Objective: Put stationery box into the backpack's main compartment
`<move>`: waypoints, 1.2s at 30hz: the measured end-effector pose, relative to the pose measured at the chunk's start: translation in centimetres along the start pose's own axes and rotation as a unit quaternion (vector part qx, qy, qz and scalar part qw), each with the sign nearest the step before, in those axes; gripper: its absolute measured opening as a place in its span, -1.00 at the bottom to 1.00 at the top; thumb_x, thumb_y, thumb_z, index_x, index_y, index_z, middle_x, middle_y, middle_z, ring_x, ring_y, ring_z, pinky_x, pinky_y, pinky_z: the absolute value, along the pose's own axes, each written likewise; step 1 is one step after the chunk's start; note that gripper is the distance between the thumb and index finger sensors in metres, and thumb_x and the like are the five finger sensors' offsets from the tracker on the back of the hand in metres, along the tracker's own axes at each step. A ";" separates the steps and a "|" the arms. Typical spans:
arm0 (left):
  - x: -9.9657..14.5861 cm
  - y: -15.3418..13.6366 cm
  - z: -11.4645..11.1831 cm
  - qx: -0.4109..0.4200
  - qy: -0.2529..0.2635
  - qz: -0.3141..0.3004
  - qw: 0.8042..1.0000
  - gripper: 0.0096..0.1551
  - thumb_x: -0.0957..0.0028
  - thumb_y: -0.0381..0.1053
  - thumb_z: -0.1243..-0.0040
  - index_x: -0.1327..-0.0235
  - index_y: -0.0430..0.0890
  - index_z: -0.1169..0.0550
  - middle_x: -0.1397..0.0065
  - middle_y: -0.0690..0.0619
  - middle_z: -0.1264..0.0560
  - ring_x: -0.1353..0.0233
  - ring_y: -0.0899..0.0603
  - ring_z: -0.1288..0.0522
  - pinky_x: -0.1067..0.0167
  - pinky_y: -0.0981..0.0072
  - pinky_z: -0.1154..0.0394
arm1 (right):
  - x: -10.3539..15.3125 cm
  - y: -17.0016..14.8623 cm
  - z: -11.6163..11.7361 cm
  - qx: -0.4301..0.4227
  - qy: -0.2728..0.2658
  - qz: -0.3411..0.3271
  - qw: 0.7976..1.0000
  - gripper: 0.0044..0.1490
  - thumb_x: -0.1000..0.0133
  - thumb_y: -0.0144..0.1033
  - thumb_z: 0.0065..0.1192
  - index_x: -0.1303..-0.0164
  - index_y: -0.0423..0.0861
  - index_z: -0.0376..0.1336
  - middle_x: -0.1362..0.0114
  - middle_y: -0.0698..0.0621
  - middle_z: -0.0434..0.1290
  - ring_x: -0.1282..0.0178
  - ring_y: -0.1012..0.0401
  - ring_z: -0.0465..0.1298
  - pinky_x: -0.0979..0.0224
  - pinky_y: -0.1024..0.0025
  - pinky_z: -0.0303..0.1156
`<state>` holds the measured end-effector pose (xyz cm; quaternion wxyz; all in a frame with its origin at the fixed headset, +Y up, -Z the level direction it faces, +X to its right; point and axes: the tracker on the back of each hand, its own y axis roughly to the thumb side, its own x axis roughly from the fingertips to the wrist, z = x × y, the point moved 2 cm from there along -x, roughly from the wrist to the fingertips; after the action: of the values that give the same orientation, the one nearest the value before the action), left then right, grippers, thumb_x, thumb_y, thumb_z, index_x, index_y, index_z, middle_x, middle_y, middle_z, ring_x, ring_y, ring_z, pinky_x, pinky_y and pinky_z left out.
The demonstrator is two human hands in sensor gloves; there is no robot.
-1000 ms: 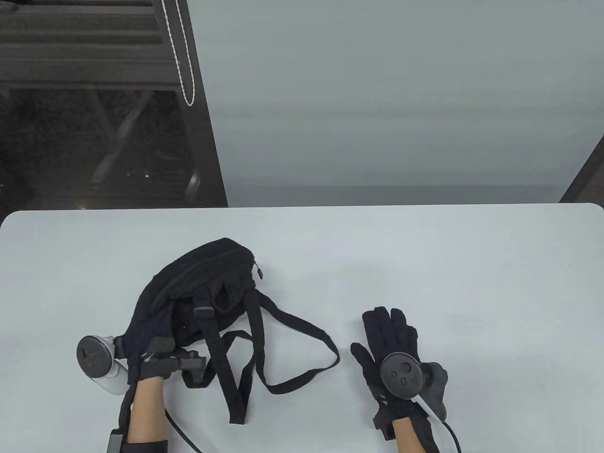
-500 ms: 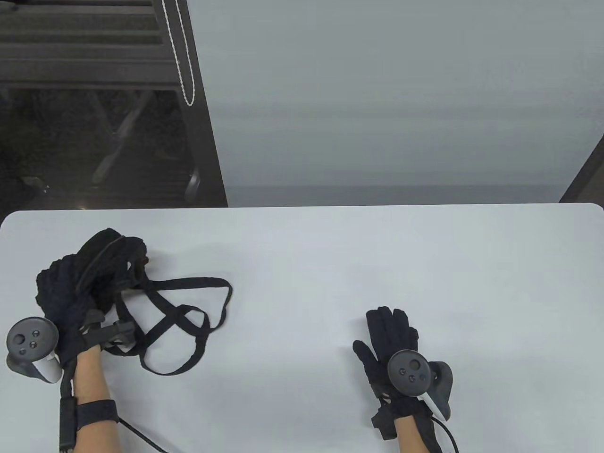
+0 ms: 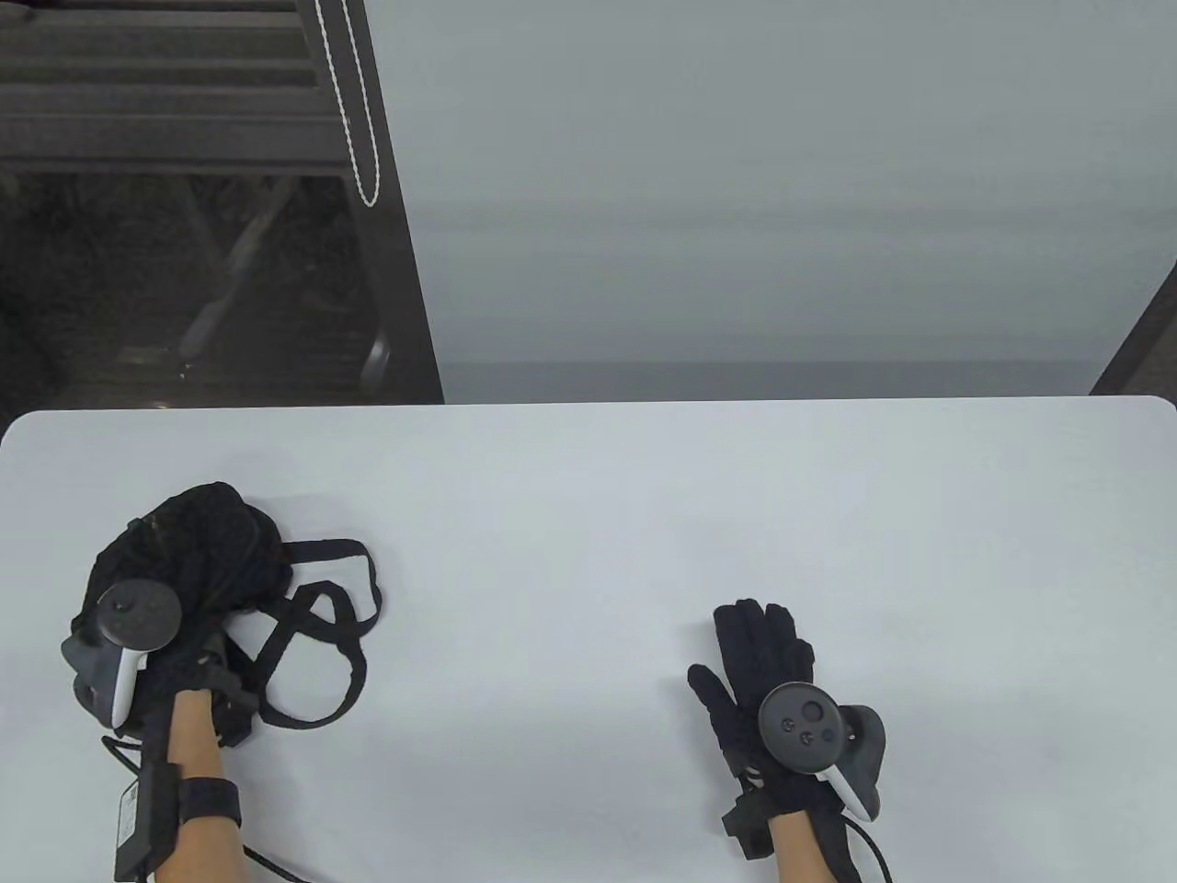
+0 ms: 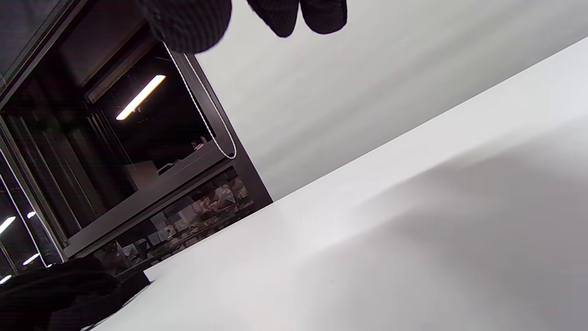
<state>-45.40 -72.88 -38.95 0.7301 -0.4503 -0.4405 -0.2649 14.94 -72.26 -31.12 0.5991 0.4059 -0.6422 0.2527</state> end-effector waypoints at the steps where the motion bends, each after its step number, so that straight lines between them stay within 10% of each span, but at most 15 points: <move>1: 0.0 -0.1 -0.4 -0.004 -0.013 0.004 1.000 -0.30 -0.13 0.04 -0.43 -0.55 0.21 -0.40 -0.71 0.11 -0.20 -0.74 -0.22 0.11 -0.52 -0.22 0.28 | 0.0 0.0 0.0 0.000 0.001 0.000 1.000 -0.11 -0.24 0.16 0.07 -0.73 0.07 -0.09 -0.82 0.00 -0.08 -0.73 0.01 -0.18 -0.62 -0.03 -0.21; 11: -0.2 -0.5 -2.5 -0.048 -0.118 0.023 0.992 -0.01 -0.02 0.33 -0.35 -0.69 0.19 -0.17 -0.77 0.16 0.00 -0.73 -0.15 0.31 -0.50 -0.22 0.40 | -0.1 0.3 0.0 -0.003 0.004 -0.007 1.000 -0.12 -0.25 0.15 0.07 -0.73 0.08 -0.08 -0.83 0.01 -0.08 -0.73 0.02 -0.19 -0.62 -0.03 -0.21; 19: 0.8 0.5 -1.0 0.003 -0.075 -0.026 0.997 -0.01 0.01 0.28 -0.43 -0.67 0.11 -0.26 -0.75 0.02 -0.10 -0.75 -0.26 0.17 -0.50 -0.29 0.31 | 0.1 0.3 -0.1 -0.009 -0.003 -0.010 1.000 -0.12 -0.25 0.15 0.08 -0.73 0.08 -0.08 -0.83 0.00 -0.08 -0.73 0.01 -0.18 -0.62 -0.03 -0.21; 28: 5.5 8.8 2.0 0.074 0.017 -0.195 0.978 -0.19 -0.01 0.12 -0.51 -0.56 0.10 -0.42 -0.66 0.00 -0.29 -0.68 -0.30 -0.12 -0.54 -0.24 0.07 | 0.4 0.5 -0.8 -0.018 -0.019 -0.023 0.999 -0.13 -0.25 0.15 0.08 -0.72 0.08 -0.07 -0.82 0.00 -0.07 -0.73 0.01 -0.17 -0.62 -0.03 -0.20; 36: 11.4 15.1 0.3 0.113 0.035 -0.285 0.951 -0.23 -0.02 0.11 -0.53 -0.52 0.03 -0.47 -0.58 -0.06 -0.40 -0.62 -0.32 -0.26 -0.53 -0.24 -0.05 | 0.4 1.1 -0.5 -0.018 -0.008 -0.035 0.999 -0.12 -0.24 0.16 0.07 -0.73 0.08 -0.08 -0.83 0.01 -0.09 -0.73 0.02 -0.19 -0.62 -0.03 -0.21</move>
<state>-28.28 -65.58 -35.23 0.6854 -0.2112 -0.5513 -0.4263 14.32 -71.40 -30.46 0.6091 0.4195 -0.6371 0.2171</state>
